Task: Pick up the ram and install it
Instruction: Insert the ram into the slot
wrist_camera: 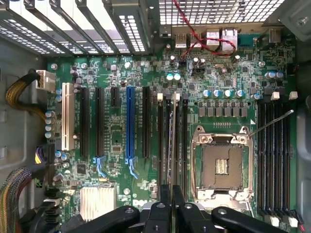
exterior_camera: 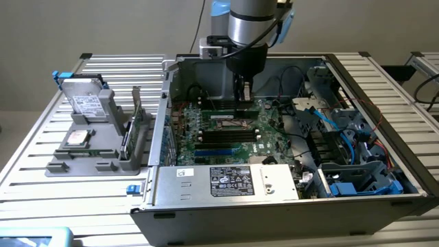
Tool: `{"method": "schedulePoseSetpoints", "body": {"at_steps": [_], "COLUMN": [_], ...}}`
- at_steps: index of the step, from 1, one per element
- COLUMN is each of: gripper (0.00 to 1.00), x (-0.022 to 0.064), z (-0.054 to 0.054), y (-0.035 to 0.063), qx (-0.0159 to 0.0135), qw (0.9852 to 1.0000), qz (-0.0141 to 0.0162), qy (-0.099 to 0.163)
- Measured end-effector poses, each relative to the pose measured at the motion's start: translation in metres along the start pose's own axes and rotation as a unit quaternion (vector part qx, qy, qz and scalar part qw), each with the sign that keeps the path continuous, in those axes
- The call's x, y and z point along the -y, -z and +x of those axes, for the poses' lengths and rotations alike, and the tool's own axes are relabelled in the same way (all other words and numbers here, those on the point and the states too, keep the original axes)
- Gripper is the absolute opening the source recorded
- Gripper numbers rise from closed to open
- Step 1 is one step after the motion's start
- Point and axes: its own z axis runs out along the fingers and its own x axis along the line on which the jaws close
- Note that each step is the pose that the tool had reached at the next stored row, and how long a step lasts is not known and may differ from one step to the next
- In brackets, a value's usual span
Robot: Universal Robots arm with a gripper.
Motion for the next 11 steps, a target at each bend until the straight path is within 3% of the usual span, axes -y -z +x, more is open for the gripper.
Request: {"method": "schedulePoseSetpoints", "body": {"at_steps": [11], "gripper": [0.13], "x": [0.0014], "z": [-0.001], "y": [-0.0151], "qx": [-0.0004], "qw": [0.9998], "qz": [0.0002], "qy": [0.018]}}
